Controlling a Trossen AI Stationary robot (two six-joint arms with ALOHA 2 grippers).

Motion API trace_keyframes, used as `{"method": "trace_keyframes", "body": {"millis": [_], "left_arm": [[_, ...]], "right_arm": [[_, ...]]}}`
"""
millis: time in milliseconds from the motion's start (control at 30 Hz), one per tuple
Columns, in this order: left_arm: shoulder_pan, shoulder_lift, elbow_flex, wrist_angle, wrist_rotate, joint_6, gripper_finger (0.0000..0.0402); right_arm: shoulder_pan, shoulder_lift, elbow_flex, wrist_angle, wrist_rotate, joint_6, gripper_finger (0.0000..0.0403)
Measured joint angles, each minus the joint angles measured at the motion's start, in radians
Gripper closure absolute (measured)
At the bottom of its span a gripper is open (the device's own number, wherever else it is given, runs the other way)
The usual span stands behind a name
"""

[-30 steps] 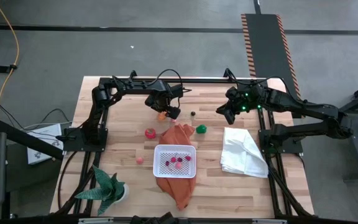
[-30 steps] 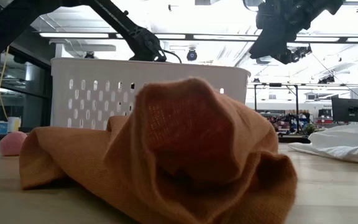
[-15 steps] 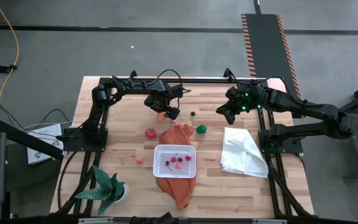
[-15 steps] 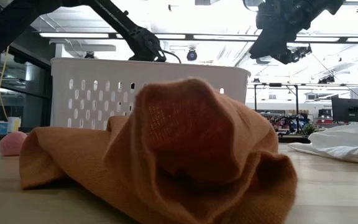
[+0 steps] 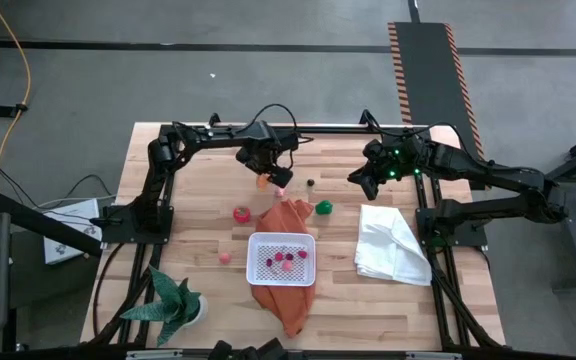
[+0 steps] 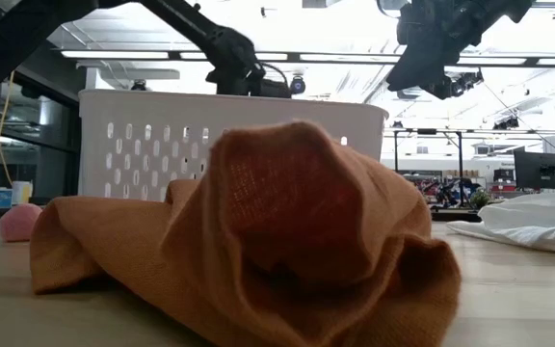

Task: Pick and placing Produce into tupperware
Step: Put the yellow croissant into the white basket

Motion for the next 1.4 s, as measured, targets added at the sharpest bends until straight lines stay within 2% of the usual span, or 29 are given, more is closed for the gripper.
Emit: {"method": "trace_keyframes", "body": {"millis": [300, 700, 1000, 1333, 1400], "left_arm": [[-0.001, -0.001, 0.195, -0.117, -0.006, 0.084, 0.0181], [-0.001, -0.001, 0.514, -0.430, 0.009, 0.222, 0.0181], [-0.009, -0.017, 0.714, -0.458, 0.179, 0.230, 0.0181], [-0.041, -0.101, 0.714, -0.459, 0.382, 0.260, 0.0181], [-0.057, -0.118, 0.714, -0.459, 0.396, 0.276, 0.0181]], "right_arm": [[0.000, 0.000, 0.009, -0.004, 0.000, -0.001, 0.0340], [0.000, 0.000, 0.081, -0.069, 0.000, -0.045, 0.0340], [-0.001, 0.000, 0.125, -0.069, 0.001, -0.043, 0.0340], [0.000, 0.000, 0.127, -0.068, 0.001, -0.026, 0.0340], [0.000, 0.000, 0.127, -0.068, 0.001, -0.022, 0.0340]]}}
